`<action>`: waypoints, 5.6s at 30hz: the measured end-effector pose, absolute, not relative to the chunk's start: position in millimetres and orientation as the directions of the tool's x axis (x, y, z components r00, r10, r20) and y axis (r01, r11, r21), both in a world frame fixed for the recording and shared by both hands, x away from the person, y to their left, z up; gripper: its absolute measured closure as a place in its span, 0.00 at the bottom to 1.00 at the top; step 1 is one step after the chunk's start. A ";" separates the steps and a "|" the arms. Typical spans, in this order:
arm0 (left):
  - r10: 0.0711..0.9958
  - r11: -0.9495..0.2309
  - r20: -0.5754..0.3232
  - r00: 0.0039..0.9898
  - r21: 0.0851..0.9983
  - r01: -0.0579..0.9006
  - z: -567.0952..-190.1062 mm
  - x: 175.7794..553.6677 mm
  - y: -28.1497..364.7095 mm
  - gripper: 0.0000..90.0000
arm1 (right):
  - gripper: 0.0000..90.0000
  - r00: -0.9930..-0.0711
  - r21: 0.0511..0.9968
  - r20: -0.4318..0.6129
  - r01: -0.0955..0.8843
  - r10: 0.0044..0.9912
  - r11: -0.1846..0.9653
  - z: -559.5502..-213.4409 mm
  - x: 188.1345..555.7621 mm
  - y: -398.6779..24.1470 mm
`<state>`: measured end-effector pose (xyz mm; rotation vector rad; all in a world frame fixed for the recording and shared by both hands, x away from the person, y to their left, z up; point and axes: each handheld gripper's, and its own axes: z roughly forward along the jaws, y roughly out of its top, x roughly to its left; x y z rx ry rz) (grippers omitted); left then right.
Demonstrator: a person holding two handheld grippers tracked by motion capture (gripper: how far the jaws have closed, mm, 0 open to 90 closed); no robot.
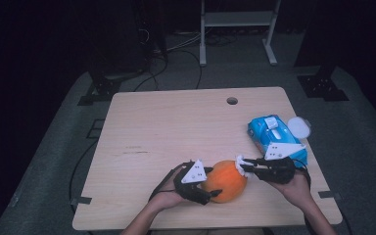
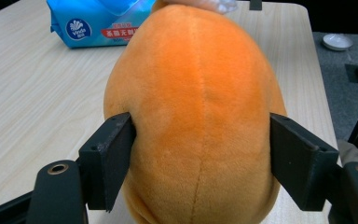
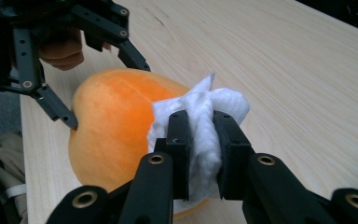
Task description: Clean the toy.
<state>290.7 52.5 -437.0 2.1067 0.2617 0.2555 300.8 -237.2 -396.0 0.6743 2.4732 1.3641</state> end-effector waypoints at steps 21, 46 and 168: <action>0.294 -0.464 -0.038 0.955 0.868 0.177 -442.2 300.8 51.8 0.09 | 0.85 -0.885 0.847 0.005 0.251 0.465 0.469 -394.3 292.7 -228.0; 0.342 -0.391 0.010 0.939 0.911 0.132 -413.0 287.4 51.2 0.40 | 0.85 -0.901 0.874 0.039 0.240 0.432 0.422 -390.8 290.6 -214.9; 0.306 -0.514 0.142 0.941 0.857 0.038 -444.0 272.6 22.0 0.32 | 0.86 -0.859 0.816 -0.066 0.247 0.508 0.523 -376.7 281.7 -233.5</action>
